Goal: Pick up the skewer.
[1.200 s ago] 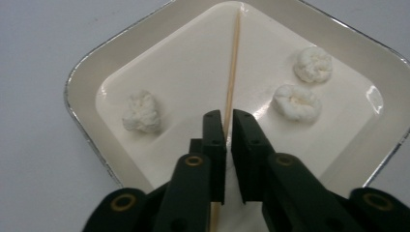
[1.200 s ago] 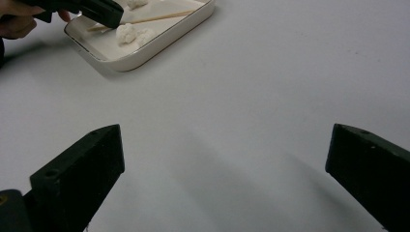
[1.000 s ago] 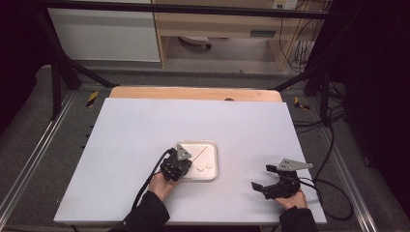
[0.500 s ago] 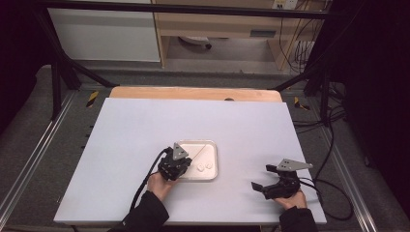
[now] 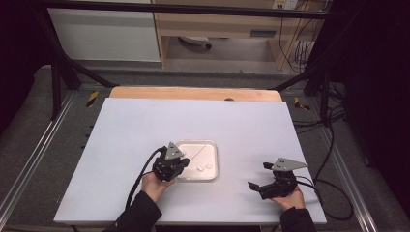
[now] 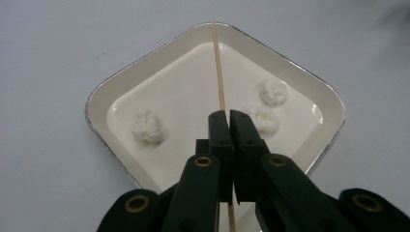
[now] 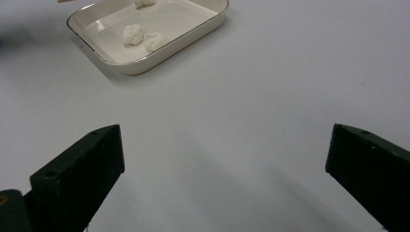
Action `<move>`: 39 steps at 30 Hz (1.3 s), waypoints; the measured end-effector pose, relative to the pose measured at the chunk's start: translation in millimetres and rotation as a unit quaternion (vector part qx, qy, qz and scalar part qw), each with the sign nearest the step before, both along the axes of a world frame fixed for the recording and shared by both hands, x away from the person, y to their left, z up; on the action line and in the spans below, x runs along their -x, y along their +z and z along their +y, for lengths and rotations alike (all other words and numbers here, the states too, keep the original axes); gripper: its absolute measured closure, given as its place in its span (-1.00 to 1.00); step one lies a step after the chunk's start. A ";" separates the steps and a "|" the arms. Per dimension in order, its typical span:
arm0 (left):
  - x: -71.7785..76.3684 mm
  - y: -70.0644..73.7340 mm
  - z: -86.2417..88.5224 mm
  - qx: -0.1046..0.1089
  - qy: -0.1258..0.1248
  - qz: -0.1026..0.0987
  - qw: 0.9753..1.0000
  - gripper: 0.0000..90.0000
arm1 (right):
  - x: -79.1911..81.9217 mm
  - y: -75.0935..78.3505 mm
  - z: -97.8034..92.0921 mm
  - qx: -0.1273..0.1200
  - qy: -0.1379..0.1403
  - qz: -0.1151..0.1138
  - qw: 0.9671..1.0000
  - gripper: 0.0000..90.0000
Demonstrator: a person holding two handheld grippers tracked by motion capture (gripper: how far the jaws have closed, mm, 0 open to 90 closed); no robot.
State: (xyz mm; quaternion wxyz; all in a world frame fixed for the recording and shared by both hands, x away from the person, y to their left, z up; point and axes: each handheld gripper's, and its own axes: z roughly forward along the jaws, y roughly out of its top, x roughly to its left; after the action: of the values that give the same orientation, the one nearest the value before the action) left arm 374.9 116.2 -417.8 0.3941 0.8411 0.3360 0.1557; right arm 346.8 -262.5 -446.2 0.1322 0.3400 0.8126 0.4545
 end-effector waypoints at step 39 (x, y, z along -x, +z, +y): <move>9.4 23.0 -16.1 -0.023 -0.076 0.005 0.997 0.97 | -1.7 36.4 70.5 0.186 0.080 -0.118 0.972 -0.94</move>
State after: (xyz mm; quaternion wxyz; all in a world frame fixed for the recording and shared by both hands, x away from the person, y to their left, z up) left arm 365.5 100.1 -394.9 0.3840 0.8736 0.2697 0.1289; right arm 348.5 -192.0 -409.8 0.2512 0.1874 0.8862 0.3413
